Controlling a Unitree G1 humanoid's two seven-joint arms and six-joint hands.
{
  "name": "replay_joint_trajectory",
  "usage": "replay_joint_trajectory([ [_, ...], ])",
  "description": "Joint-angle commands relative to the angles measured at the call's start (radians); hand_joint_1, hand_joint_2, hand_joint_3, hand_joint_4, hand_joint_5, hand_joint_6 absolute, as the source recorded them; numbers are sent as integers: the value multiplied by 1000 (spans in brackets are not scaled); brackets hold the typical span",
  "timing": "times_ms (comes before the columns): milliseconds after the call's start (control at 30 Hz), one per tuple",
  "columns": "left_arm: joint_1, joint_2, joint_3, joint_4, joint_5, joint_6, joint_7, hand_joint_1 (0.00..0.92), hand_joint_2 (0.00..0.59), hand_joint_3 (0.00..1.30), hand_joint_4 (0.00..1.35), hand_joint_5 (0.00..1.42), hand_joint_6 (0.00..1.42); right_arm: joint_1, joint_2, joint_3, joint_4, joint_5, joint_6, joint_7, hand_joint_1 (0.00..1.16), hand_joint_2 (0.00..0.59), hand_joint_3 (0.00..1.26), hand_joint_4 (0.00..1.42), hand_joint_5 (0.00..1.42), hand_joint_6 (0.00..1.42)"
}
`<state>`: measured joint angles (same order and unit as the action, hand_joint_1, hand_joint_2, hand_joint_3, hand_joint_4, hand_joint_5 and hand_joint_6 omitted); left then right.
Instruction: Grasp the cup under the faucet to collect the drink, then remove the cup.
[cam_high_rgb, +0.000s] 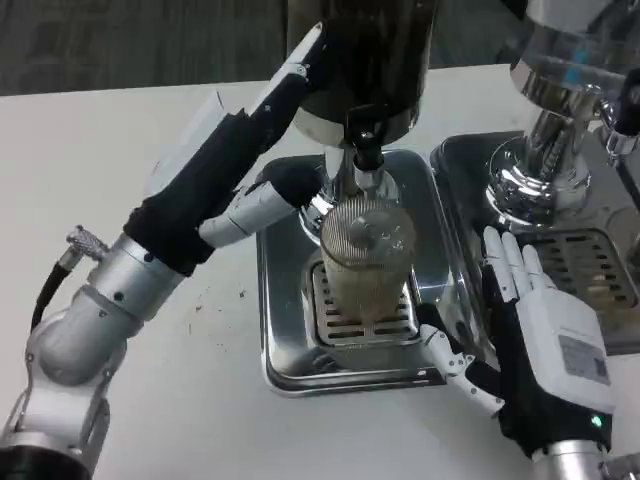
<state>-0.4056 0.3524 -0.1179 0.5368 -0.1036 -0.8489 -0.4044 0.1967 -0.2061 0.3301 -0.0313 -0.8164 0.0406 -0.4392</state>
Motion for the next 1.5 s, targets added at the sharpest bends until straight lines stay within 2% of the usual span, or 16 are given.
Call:
replay_joint_trajectory([
  [33,-20,-11,7,30,32,-18,-24,0,87,47,0,102,110,10,3,-7,4,5,-9,-14,243,380,0,0,0,99],
  [467,32,-43,8,-13,26,-38,-81,0,102,116,0,170,165,2,-3,-10,8,9,-14,-4,244,380,0,0,0,110],
  [1100,104,30,-27,-128,357,-144,77,0,115,164,0,202,191,-21,-2,-6,37,31,-31,-4,256,380,0,0,0,112],
  [1233,113,47,-41,-141,400,-148,110,0,121,179,0,202,194,-25,-1,-9,42,41,-48,-7,306,339,0,0,0,113],
  [1367,111,62,-55,-141,429,-147,138,0,125,182,0,205,196,-32,-3,-22,57,98,-95,5,367,306,0,0,0,140],
  [1500,118,73,-65,-154,455,-140,168,0,143,193,0,212,198,-65,-8,-50,139,235,-223,47,475,279,0,0,0,161],
])
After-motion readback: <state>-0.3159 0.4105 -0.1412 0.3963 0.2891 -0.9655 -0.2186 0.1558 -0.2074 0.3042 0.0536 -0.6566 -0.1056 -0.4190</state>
